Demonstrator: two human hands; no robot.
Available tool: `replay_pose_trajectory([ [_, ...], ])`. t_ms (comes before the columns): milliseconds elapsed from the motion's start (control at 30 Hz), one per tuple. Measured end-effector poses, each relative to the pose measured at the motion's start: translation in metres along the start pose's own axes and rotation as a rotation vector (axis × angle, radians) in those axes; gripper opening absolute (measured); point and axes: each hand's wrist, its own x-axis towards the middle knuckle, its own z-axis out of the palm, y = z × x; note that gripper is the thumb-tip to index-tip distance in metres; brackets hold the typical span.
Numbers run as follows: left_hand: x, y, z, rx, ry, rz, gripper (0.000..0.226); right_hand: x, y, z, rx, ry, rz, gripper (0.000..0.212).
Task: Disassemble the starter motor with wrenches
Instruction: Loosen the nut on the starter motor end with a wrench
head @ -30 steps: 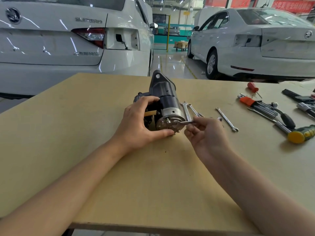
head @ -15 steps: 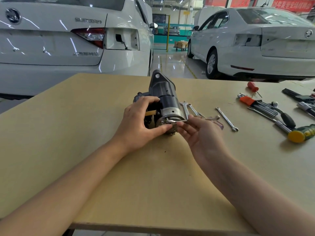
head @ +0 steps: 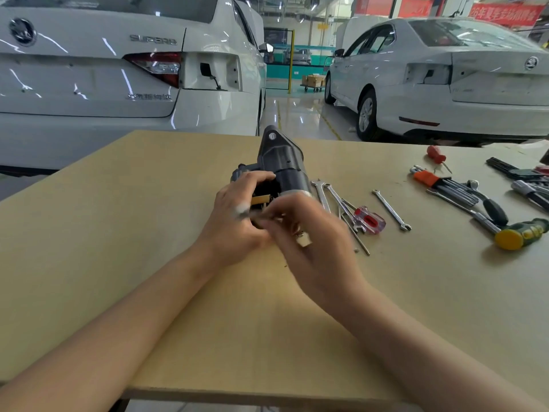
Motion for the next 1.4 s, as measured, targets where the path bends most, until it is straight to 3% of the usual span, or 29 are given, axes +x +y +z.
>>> replay_pose_trajectory([
  [100, -0.001, 0.002, 0.0, 0.003, -0.019, -0.017, 0.085, 0.004, 0.0, -0.004, 0.353, 0.236, 0.309, 0.016],
  [267, -0.001, 0.003, 0.0, 0.036, -0.018, -0.009, 0.09, 0.011, 0.02, -0.017, 0.809, 0.504, 0.995, 0.018],
  [367, -0.002, 0.004, 0.0, 0.036, -0.008, -0.01, 0.091, 0.011, 0.025, -0.016, 0.976, 0.571, 1.155, 0.017],
  [633, -0.002, 0.003, 0.001, 0.038, 0.003, -0.017, 0.082, 0.012, 0.021, -0.014, 1.137, 0.571, 1.183, 0.014],
  [833, -0.002, 0.004, 0.002, 0.031, 0.009, 0.0, 0.079, 0.011, 0.019, -0.016, 1.11, 0.532, 1.063, 0.01],
  [933, -0.002, 0.003, 0.002, 0.03, -0.001, -0.008, 0.077, 0.01, 0.013, -0.017, 0.758, 0.405, 0.749, 0.016],
  [1067, -0.001, 0.001, 0.002, 0.005, -0.002, 0.005, 0.075, 0.007, 0.005, -0.007, 0.017, 0.055, 0.103, 0.015],
  [1167, 0.0, 0.0, 0.001, 0.001, 0.013, 0.028, 0.074, 0.003, 0.003, -0.001, -0.194, -0.198, -0.107, 0.008],
  [1200, 0.0, -0.001, 0.001, 0.004, 0.015, 0.03, 0.074, 0.003, 0.003, -0.002, -0.178, -0.209, -0.118, 0.008],
  [1267, 0.0, -0.001, 0.002, -0.014, 0.001, 0.012, 0.076, 0.002, 0.002, -0.004, -0.054, -0.076, -0.033, 0.016],
  [1400, -0.001, -0.001, 0.001, 0.027, -0.02, -0.033, 0.091, 0.011, 0.007, -0.013, 0.435, 0.333, 0.473, 0.023],
])
